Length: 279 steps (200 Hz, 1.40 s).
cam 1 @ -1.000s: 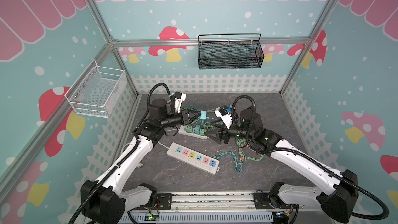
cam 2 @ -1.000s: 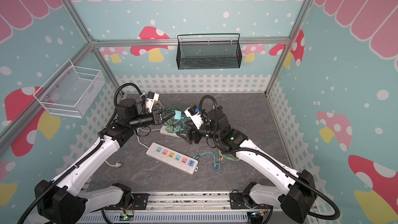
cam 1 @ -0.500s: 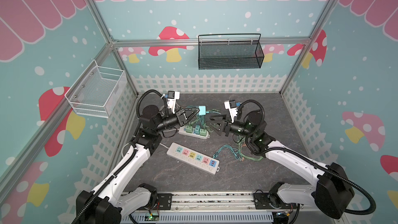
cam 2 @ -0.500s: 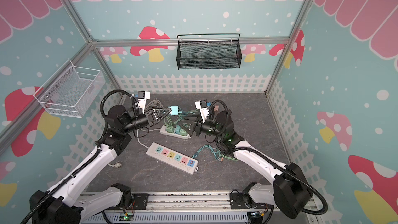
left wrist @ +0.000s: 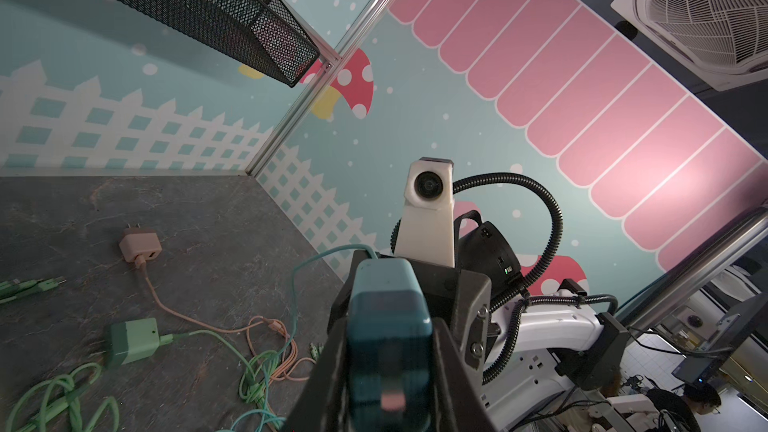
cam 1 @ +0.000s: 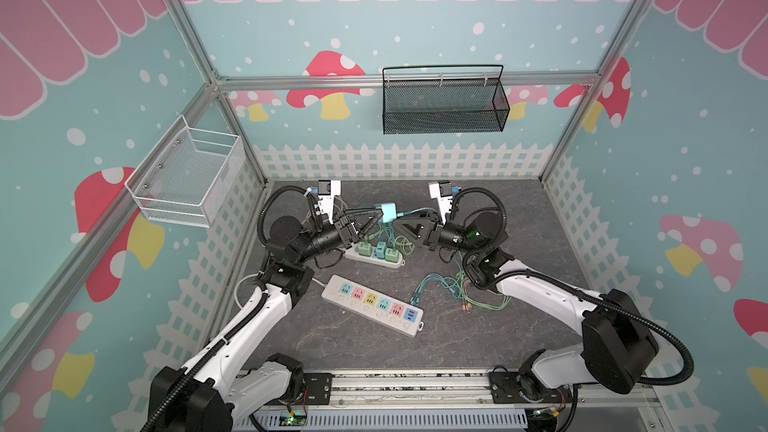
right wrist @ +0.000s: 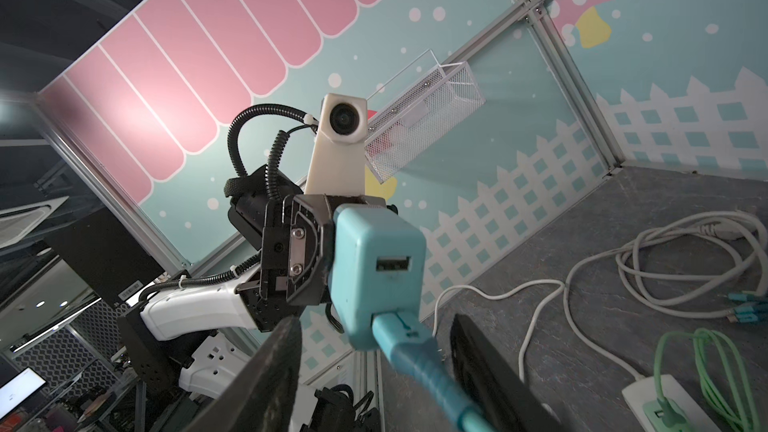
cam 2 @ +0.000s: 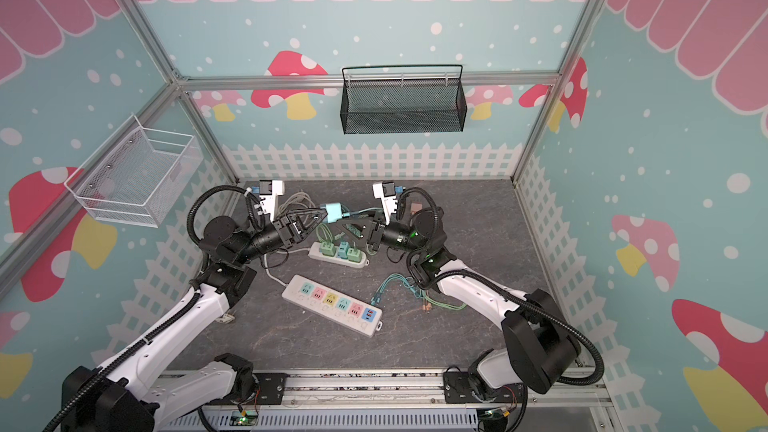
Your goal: Insert the plug
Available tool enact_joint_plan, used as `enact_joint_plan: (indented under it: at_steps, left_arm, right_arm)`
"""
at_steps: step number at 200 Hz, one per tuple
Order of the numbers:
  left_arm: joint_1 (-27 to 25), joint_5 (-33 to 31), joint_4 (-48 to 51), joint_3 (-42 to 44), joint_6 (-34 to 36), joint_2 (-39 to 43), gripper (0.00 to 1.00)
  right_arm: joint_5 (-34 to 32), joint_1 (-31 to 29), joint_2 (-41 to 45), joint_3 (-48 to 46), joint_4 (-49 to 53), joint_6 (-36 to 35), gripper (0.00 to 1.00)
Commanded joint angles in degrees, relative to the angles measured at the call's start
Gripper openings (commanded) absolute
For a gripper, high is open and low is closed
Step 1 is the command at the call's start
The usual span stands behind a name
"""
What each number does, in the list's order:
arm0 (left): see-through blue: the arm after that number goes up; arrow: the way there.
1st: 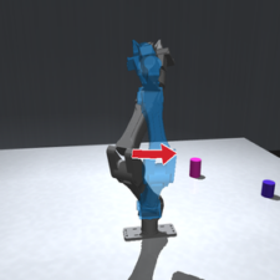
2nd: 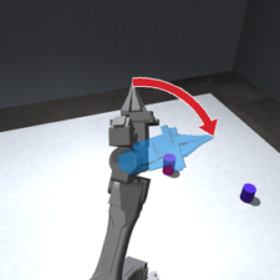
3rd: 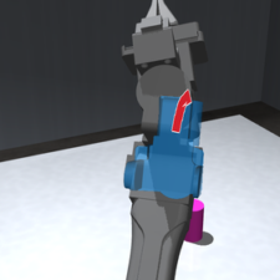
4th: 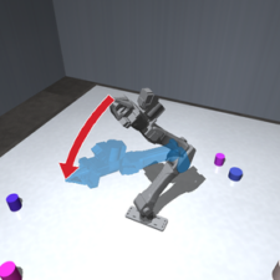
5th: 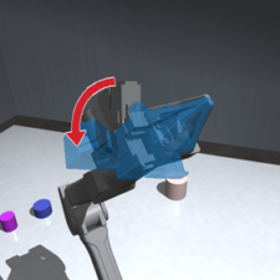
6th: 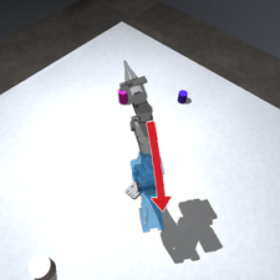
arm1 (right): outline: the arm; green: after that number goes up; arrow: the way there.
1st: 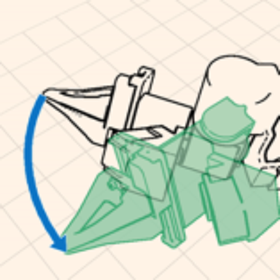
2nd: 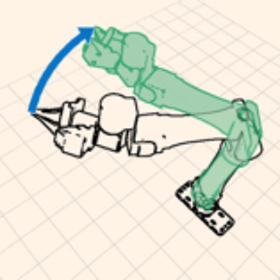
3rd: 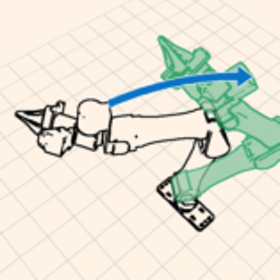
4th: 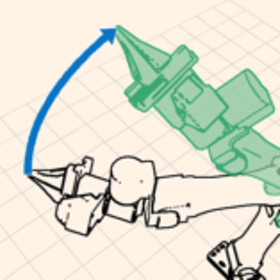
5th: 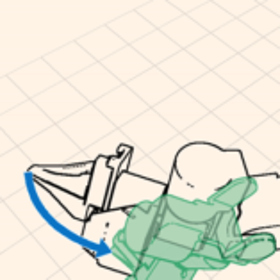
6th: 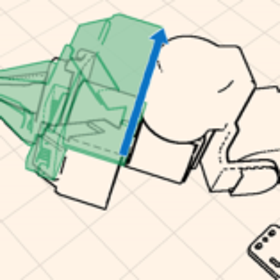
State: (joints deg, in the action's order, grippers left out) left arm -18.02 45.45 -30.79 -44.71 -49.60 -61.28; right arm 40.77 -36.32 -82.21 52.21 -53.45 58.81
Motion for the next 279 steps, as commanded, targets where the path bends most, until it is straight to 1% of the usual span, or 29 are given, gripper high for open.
enact_joint_plan:
  at_steps: [1, 76, 109, 140, 159, 170, 198, 220, 235, 253, 263, 279]
  left_arm:
    - [0.27, 0.73, -4.33, 0.79, -1.22, 1.53, 0.00]
    - [0.27, 0.11, -6.92, 2.74, -0.63, 2.42, 0.00]
    - [0.26, -0.05, -6.65, 3.10, 0.02, 2.70, 0.00]
    - [0.26, -0.17, -6.04, 3.14, 0.51, 2.75, 0.00]
    - [0.27, -0.30, -5.11, 3.14, 1.15, 2.99, 0.03]
    - [0.20, -0.35, -4.69, 3.22, 1.40, 3.00, 0.06]
    - [0.35, -0.80, -3.08, 3.31, 2.11, 3.43, 0.19]
    - [0.36, -1.48, 1.62, 2.96, 4.28, 4.69, 0.32]
    - [0.53, -2.61, 7.27, 2.53, 6.75, 6.68, 0.42]
    - [0.95, -5.98, 17.07, 2.17, 10.20, 9.95, 0.51]
    - [1.22, -8.50, 22.32, 2.16, 11.69, 11.79, 0.55]
    - [2.09, -10.86, 28.24, 2.26, 12.94, 14.32, 0.56]
  right_arm:
    - [0.89, -0.02, -0.92, 2.43, -5.46, 2.86, 0.57]
    - [2.79, -1.06, -3.88, 5.85, -5.84, 3.89, 0.44]
    - [4.03, -1.50, -4.69, 6.76, -5.77, 4.10, 0.41]
    - [4.40, -1.69, -5.10, 7.03, -5.85, 4.19, 0.35]
    - [5.17, -1.67, -5.23, 7.36, -5.95, 4.32, 0.30]
    - [5.56, -1.74, -5.28, 7.43, -6.14, 4.36, 0.27]
    - [5.96, -1.73, -5.05, 7.25, -6.01, 4.00, 0.16]
    - [5.90, -1.50, -4.14, 7.24, -3.59, 2.12, 0.13]
    - [5.38, -1.34, -2.88, 8.52, 2.73, -1.66, 0.11]
    - [3.58, -1.21, -0.85, 11.65, 13.92, -9.32, 0.09]
    - [2.33, -1.27, 0.15, 13.67, 20.39, -13.45, 0.09]
    - [0.48, -1.30, 1.15, 17.07, 28.55, -19.16, 0.08]
